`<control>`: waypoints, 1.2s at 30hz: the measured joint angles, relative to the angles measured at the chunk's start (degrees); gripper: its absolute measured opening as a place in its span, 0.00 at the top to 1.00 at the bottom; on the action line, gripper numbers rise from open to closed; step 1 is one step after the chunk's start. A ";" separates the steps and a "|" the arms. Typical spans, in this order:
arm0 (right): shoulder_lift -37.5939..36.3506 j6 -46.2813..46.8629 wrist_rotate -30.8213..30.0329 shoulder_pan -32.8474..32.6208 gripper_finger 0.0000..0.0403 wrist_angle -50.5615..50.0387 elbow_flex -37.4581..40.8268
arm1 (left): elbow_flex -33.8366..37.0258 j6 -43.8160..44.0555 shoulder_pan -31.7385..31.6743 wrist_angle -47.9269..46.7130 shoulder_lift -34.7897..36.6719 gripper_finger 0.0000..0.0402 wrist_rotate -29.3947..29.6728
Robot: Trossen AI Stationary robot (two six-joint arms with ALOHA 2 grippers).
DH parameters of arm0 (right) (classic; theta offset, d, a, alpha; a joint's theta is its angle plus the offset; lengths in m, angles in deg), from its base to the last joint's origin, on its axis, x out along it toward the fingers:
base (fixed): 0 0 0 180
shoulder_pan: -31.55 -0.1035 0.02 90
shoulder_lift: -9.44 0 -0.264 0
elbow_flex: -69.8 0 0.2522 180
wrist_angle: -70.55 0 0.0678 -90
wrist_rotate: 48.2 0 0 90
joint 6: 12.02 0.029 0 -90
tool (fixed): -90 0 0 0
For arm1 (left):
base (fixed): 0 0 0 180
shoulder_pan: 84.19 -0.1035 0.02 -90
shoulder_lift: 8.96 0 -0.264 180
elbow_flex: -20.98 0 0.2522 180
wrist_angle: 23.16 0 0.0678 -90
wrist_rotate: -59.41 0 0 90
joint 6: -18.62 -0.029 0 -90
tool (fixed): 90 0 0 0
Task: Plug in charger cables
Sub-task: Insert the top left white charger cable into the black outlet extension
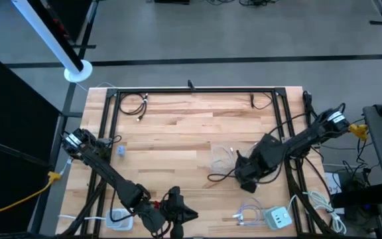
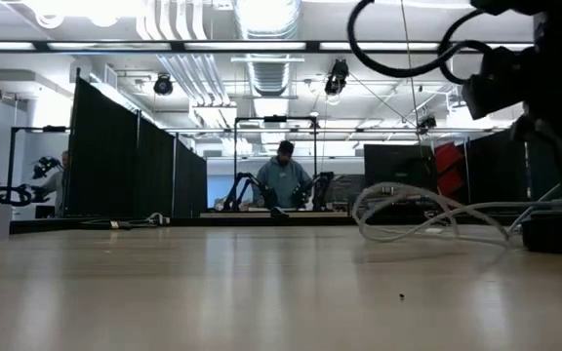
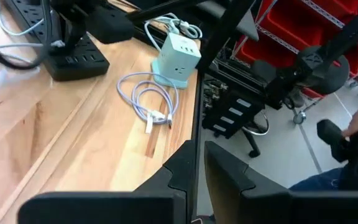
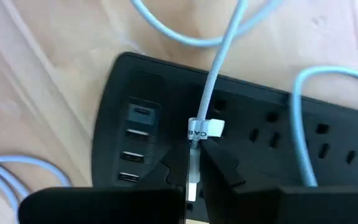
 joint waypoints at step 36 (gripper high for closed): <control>-4.62 -20.54 0.64 12.59 0.98 8.33 3.10 | 0.00 1.01 0.70 0.83 0.07 0.94 10.12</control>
